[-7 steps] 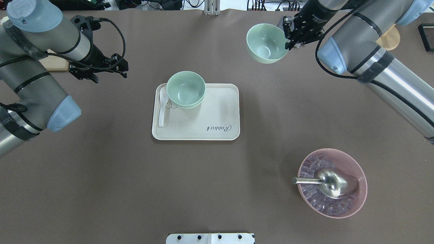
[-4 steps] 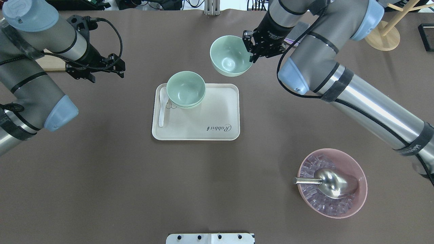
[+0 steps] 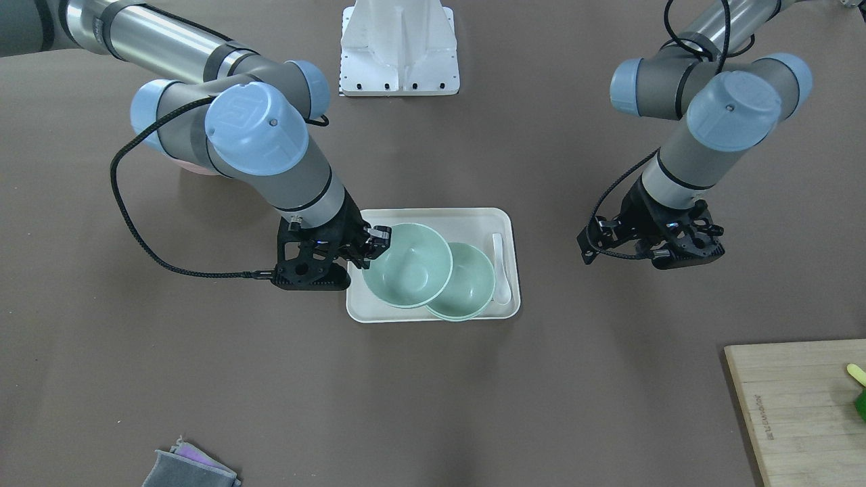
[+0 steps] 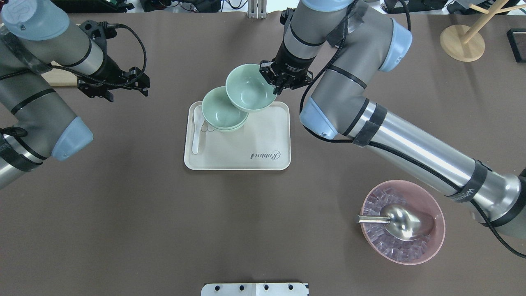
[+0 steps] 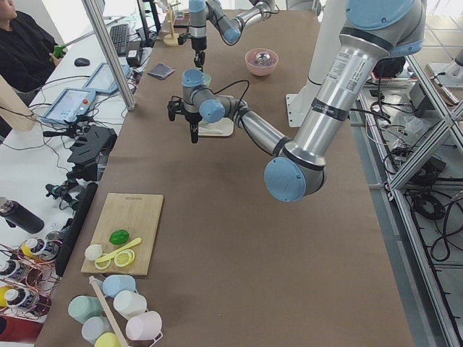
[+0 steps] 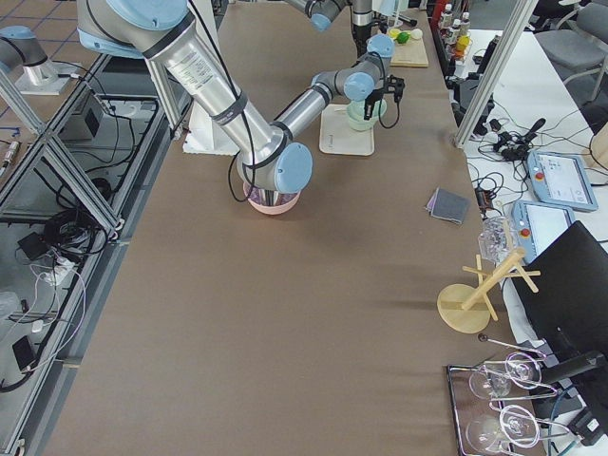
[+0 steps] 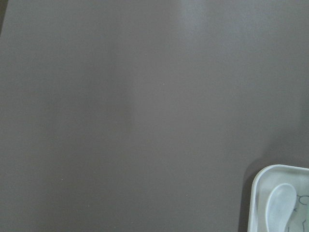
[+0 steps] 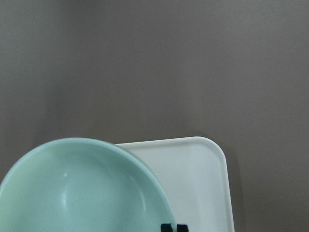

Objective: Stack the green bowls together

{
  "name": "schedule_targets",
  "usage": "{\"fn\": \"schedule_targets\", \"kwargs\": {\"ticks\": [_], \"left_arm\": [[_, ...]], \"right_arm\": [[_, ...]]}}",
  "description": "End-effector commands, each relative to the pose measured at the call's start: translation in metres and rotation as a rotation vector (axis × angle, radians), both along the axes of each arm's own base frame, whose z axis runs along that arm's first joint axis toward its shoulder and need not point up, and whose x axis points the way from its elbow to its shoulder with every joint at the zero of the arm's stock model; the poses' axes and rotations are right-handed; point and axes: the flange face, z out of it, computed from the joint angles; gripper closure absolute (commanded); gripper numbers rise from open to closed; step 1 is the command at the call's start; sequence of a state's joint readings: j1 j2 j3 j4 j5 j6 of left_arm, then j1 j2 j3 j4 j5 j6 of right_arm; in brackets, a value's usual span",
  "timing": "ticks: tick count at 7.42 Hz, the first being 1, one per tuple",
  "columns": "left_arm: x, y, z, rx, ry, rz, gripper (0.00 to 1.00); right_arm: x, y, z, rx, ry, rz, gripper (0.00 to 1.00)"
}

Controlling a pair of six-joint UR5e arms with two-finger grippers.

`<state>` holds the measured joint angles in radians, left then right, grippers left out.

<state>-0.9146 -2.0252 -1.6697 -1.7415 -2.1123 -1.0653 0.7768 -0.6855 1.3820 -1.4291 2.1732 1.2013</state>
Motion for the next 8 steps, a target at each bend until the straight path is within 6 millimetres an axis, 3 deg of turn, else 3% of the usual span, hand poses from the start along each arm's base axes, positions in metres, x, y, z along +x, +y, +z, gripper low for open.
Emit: {"fn": "schedule_targets", "kwargs": {"ticks": [1,3,6,8], "left_arm": [[0.001,0.000,0.000,-0.001,0.000,0.001,0.02],[0.002,0.000,-0.001,-0.001,0.000,0.001,0.02],[0.003,0.000,0.000,-0.002,-0.001,0.003,0.02],[0.003,0.000,0.002,-0.004,-0.005,0.003,0.02]], "right_arm": [[-0.031,0.003,-0.015,-0.015,0.013,-0.003,1.00],[-0.049,0.015,-0.012,-0.003,0.030,-0.012,1.00],[-0.058,0.021,-0.012,-0.005,0.032,-0.024,1.00],[-0.073,0.009,-0.031,-0.010,0.039,-0.025,1.00]]}}
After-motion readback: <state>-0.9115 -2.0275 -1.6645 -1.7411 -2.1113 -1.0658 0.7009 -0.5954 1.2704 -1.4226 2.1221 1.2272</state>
